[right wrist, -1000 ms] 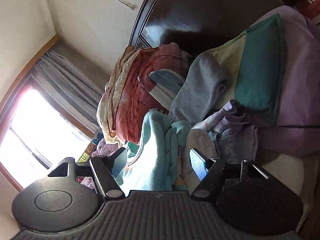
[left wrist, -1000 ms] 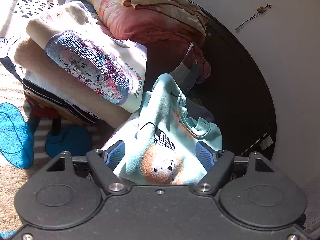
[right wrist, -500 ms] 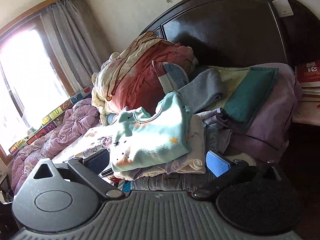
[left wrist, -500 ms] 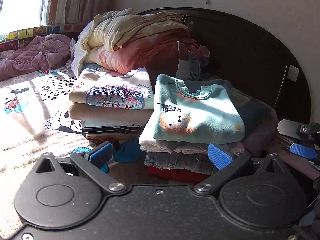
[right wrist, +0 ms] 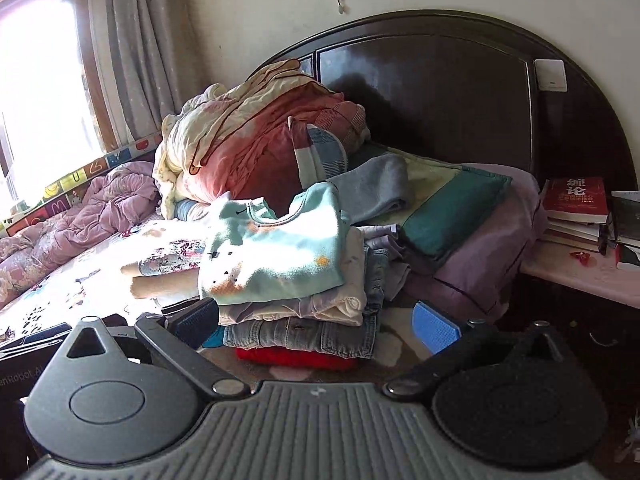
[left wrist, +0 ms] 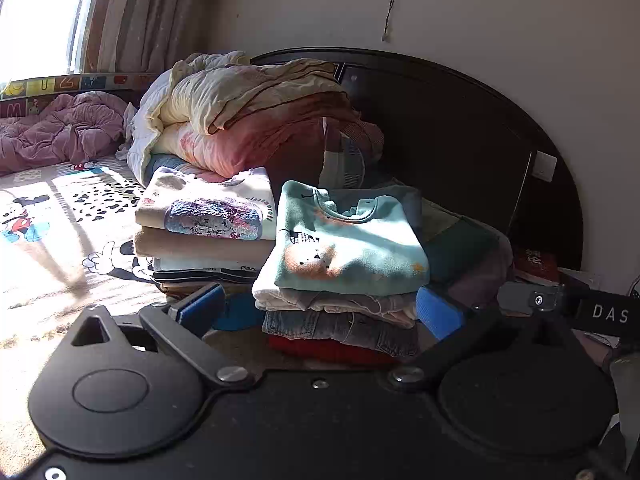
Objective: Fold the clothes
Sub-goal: 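Lower the sleeper onto the clothes stack and open both tools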
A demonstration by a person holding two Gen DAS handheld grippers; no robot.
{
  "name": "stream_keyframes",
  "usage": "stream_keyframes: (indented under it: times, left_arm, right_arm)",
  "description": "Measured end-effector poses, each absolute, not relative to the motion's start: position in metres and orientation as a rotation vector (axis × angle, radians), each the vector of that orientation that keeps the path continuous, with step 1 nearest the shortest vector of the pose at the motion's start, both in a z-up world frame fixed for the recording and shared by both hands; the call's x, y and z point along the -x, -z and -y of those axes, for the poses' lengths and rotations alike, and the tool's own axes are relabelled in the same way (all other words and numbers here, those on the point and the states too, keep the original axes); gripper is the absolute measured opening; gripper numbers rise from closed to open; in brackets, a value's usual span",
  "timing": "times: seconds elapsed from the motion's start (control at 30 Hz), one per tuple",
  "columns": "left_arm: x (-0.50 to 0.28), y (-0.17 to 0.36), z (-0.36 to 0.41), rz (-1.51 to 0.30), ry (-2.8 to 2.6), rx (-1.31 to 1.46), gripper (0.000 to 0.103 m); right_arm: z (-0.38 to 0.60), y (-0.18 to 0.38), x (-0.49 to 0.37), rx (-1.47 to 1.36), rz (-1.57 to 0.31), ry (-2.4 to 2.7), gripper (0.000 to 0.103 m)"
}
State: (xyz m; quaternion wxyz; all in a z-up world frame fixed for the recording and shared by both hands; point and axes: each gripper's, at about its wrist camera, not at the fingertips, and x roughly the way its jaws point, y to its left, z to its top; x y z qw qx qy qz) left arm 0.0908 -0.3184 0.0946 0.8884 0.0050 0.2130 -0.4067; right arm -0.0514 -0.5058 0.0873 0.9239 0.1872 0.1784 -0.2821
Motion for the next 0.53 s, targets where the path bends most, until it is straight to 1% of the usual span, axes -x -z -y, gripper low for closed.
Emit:
stream_keyframes:
  times: [0.23,0.53]
  left_arm:
    - [-0.079,-0.091,0.320,-0.458,0.834,-0.081,0.103]
    - [-0.067,-0.092,0.311,-0.453,0.807,-0.058,0.103]
  right_arm:
    - [0.495,-0.089,0.060,-0.365,-0.384,0.598,0.102]
    - [0.490,-0.090,0.071,-0.364,-0.396,0.610,0.102]
